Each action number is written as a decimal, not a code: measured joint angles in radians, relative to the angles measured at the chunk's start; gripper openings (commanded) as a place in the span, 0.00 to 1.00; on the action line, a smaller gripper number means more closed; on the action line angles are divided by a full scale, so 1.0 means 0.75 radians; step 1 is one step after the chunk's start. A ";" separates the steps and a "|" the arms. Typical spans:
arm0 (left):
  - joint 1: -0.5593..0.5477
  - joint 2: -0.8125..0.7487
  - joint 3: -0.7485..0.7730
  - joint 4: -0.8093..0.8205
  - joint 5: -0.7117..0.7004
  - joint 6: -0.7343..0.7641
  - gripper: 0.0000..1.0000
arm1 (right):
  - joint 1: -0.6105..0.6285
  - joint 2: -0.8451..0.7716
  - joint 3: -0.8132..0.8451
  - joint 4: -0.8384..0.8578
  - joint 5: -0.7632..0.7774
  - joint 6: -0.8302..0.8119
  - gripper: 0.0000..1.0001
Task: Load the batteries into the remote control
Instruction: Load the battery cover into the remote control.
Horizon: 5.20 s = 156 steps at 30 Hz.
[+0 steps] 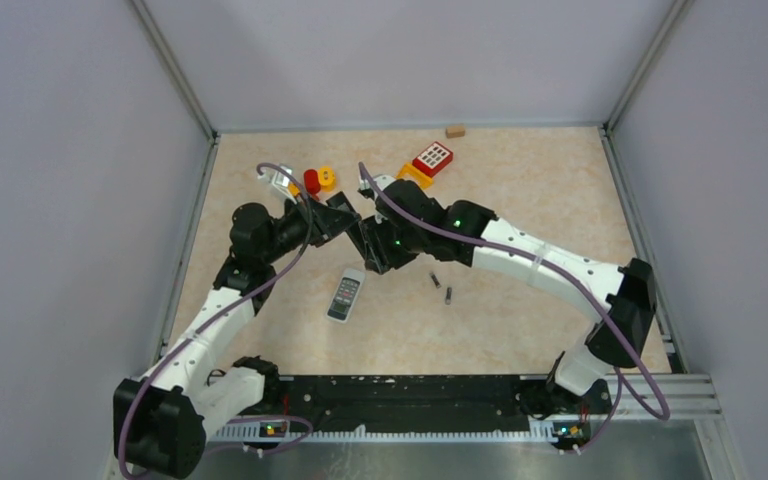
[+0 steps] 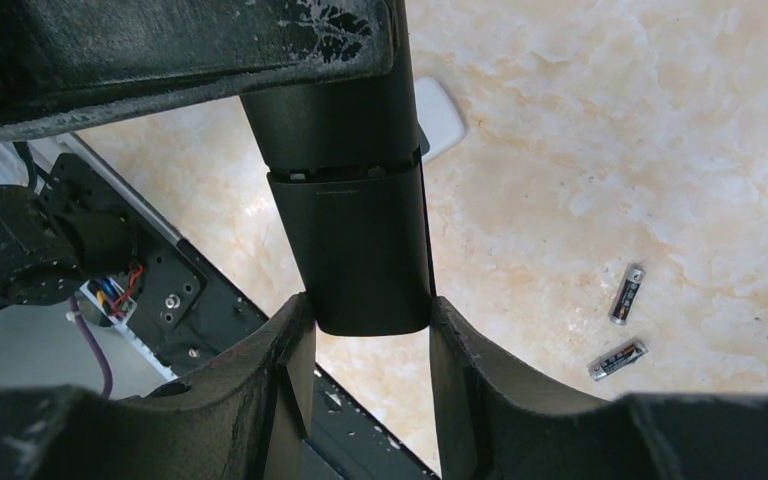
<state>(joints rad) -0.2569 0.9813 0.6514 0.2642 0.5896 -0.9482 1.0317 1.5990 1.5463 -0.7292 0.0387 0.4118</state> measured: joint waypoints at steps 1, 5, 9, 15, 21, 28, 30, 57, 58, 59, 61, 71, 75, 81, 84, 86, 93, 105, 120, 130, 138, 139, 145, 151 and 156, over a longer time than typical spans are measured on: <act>0.001 0.002 0.000 -0.001 0.002 -0.004 0.00 | 0.000 0.005 0.005 -0.005 0.000 0.000 0.31; 0.002 0.009 0.000 -0.004 0.011 -0.024 0.00 | 0.000 0.021 0.030 -0.037 0.001 0.001 0.32; 0.005 0.010 0.000 -0.004 0.025 -0.049 0.00 | 0.001 0.034 0.064 -0.077 0.001 0.001 0.33; 0.013 0.018 0.000 -0.005 0.043 -0.077 0.00 | 0.002 0.082 0.126 -0.135 -0.004 0.001 0.34; 0.019 0.046 -0.002 -0.005 0.064 -0.117 0.00 | 0.003 0.139 0.196 -0.215 -0.014 -0.001 0.36; 0.019 0.060 -0.019 -0.005 0.067 -0.165 0.00 | 0.003 0.175 0.243 -0.280 -0.022 0.001 0.38; 0.019 0.065 -0.022 -0.004 0.069 -0.175 0.00 | 0.003 0.180 0.249 -0.290 -0.024 0.001 0.38; 0.020 0.123 -0.054 0.103 0.116 -0.255 0.00 | -0.054 0.174 0.239 -0.320 -0.097 0.117 0.48; 0.020 0.123 -0.054 0.102 0.118 -0.255 0.00 | -0.055 0.174 0.239 -0.320 -0.101 0.117 0.49; 0.020 0.123 -0.054 0.102 0.119 -0.255 0.00 | -0.056 0.174 0.239 -0.319 -0.107 0.115 0.50; 0.020 0.123 -0.054 0.102 0.124 -0.256 0.00 | -0.058 0.174 0.239 -0.319 -0.117 0.116 0.50; 0.020 0.142 -0.054 0.101 0.125 -0.264 0.00 | -0.062 0.186 0.241 -0.320 -0.125 0.116 0.54; 0.020 0.146 -0.054 0.100 0.124 -0.264 0.00 | -0.062 0.189 0.243 -0.320 -0.126 0.116 0.55; 0.020 0.147 -0.054 0.095 0.121 -0.261 0.00 | -0.062 0.189 0.243 -0.319 -0.129 0.115 0.56; 0.020 0.147 -0.054 0.091 0.119 -0.256 0.00 | -0.062 0.189 0.243 -0.318 -0.129 0.115 0.57; 0.020 0.147 -0.054 0.086 0.115 -0.254 0.00 | -0.062 0.189 0.243 -0.317 -0.129 0.115 0.57; 0.020 0.147 -0.054 0.073 0.107 -0.245 0.00 | -0.062 0.189 0.243 -0.318 -0.128 0.116 0.57; 0.019 0.147 -0.053 0.011 0.065 -0.251 0.00 | -0.062 0.177 0.213 -0.289 -0.124 0.118 0.59; 0.032 0.187 -0.044 0.006 0.104 -0.351 0.00 | -0.067 0.091 0.133 -0.220 -0.092 0.123 0.62; 0.049 0.208 -0.041 0.006 0.107 -0.368 0.00 | -0.071 0.055 0.119 -0.182 -0.083 0.142 0.67; 0.064 0.208 -0.039 0.005 0.116 -0.379 0.00 | -0.071 -0.017 0.020 -0.090 -0.037 0.223 0.80; 0.064 0.208 -0.038 0.006 0.116 -0.380 0.00 | -0.071 -0.038 -0.003 -0.071 -0.028 0.247 0.81; 0.069 0.208 -0.033 0.026 0.128 -0.410 0.00 | -0.086 -0.238 -0.225 0.143 0.015 0.452 0.81; 0.070 0.208 -0.022 0.084 0.144 -0.485 0.00 | -0.095 -0.456 -0.580 0.486 0.045 0.776 0.75; 0.070 0.208 0.006 0.155 0.165 -0.556 0.00 | -0.095 -0.500 -0.764 0.727 0.065 0.995 0.73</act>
<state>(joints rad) -0.2043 1.1374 0.6559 0.3805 0.7132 -1.3651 0.9604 1.2240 0.9730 -0.1837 0.0872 1.1580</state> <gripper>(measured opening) 0.201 0.743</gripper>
